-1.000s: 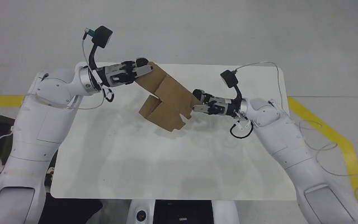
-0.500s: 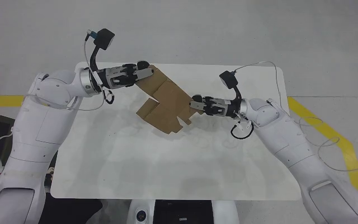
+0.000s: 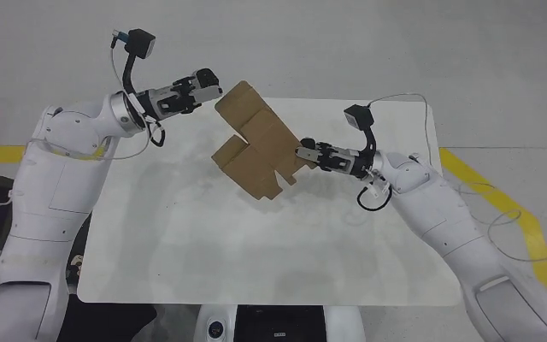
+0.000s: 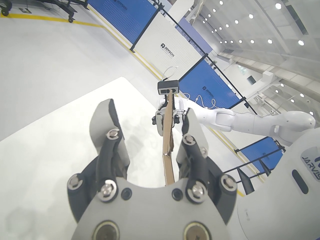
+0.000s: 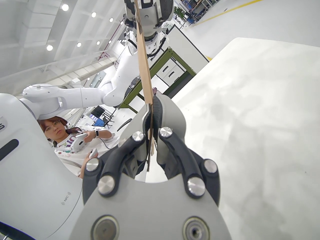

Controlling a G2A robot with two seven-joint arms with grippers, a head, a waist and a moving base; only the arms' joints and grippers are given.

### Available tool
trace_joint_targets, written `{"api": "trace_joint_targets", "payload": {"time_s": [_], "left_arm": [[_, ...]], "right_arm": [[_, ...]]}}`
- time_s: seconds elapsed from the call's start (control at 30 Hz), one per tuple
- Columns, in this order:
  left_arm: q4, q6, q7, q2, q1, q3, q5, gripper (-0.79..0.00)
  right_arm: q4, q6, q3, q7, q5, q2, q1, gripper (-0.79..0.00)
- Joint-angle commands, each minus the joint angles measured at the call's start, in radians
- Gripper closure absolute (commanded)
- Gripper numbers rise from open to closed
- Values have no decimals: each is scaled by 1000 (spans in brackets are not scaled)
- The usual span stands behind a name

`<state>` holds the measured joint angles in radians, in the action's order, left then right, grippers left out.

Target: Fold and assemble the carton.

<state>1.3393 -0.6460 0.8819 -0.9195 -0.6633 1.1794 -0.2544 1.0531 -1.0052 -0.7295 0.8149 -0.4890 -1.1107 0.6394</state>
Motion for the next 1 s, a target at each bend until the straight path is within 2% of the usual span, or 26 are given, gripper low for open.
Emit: {"api": "trace_joint_targets", "payload": {"time_s": [0.0,0.17,0.4,0.7,0.97], "left_arm": [[-13,-5,-18,1,1,8,26,-785],[-30,-8,-49,5,-27,26,69,-785],[-2,-1,-73,11,-94,46,82,-785],[53,-27,-83,17,-140,71,123,-785],[53,-27,-83,17,-140,71,123,-785]], "right_arm": [[-16,23,-6,17,-24,1,-7,0],[-28,148,-41,3,-67,4,-12,0],[-10,273,-92,13,-43,15,-16,0],[-21,302,-103,35,-28,11,-19,0],[-21,302,-103,35,-28,11,-19,0]]}}
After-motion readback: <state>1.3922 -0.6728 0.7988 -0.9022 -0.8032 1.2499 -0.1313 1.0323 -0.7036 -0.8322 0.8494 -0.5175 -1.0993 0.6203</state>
